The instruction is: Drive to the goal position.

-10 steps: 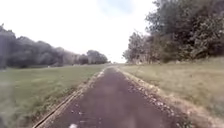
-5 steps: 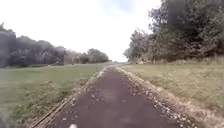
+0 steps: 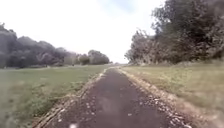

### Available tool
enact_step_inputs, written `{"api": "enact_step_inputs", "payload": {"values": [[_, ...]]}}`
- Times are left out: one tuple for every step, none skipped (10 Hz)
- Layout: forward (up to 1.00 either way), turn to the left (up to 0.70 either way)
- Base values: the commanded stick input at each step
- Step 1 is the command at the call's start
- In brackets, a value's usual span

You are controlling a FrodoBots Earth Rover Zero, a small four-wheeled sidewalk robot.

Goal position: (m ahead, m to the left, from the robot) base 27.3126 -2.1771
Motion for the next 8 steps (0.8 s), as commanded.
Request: {"api": "enact_step_inputs", "payload": {"values": [[0.85,-0.34],[0.85,-0.20],[0.85,-0.05],[0.85,-0.01],[0.85,0.00],[0.85,0.00],[0.85,0.00],[0.85,0.00]]}}
